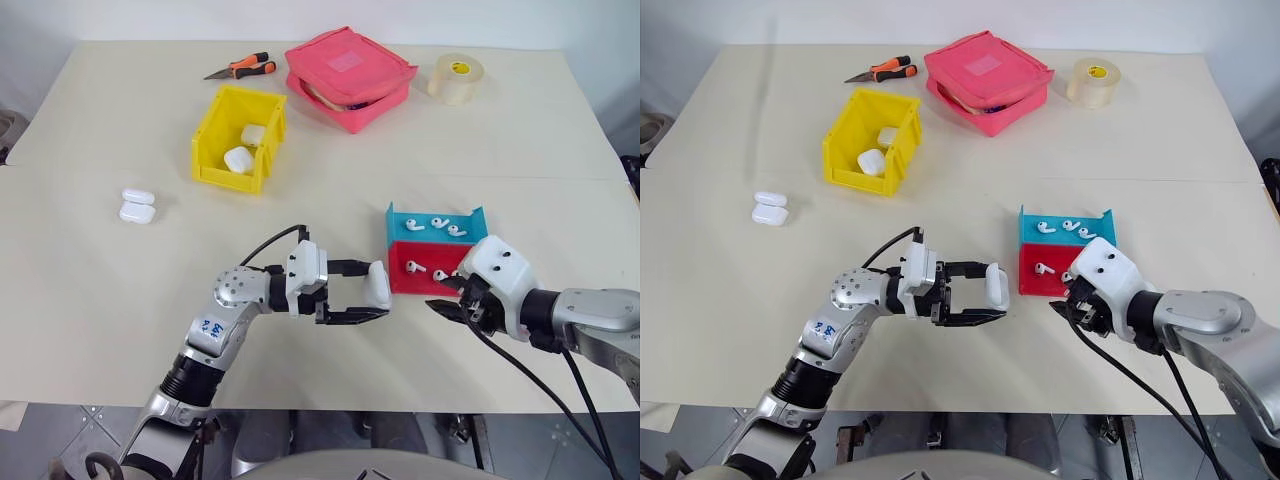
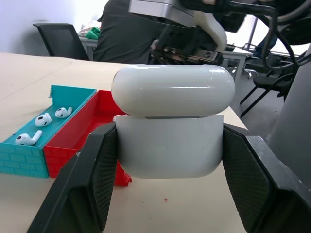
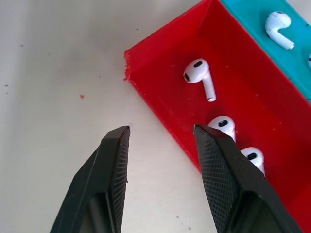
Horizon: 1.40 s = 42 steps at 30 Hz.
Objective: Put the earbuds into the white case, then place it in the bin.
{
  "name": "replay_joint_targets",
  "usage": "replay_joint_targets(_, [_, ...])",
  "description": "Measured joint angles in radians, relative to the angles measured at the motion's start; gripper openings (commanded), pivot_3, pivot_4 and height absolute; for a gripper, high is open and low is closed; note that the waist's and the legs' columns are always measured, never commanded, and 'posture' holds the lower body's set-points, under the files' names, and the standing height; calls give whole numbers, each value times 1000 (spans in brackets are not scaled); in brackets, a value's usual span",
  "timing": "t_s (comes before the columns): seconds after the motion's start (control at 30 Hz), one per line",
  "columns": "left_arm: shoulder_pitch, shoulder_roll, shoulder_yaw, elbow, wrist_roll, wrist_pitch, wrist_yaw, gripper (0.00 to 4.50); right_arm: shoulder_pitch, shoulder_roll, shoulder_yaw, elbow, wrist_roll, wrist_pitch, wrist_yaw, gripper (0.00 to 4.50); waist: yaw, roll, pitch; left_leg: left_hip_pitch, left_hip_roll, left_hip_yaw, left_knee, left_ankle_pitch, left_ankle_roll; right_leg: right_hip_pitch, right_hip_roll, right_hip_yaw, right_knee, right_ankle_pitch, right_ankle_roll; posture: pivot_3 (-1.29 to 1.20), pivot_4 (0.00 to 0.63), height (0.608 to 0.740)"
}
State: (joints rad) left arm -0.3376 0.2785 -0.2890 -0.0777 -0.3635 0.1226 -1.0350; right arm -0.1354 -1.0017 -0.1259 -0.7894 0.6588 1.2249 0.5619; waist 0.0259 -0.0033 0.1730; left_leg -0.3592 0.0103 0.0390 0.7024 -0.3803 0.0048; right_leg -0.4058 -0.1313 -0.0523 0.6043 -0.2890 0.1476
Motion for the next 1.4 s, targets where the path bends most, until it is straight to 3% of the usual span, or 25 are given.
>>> replay_joint_targets(0.57, [22,4,2,-3,-4,-6,-26,2795,-208,-66,231,166,-102,-8,42,2159,-3,0,0,-1,0,1,0,0,0,-2,0,0,0,0,0,0,150,740])
replay_joint_targets(1.4, [46,2,8,-33,-6,-13,-24,2795,-298,-68,358,307,-244,-121,146,2159,-2,0,0,-10,0,1,6,0,0,-4,-1,-7,0,0,0,0,150,740])
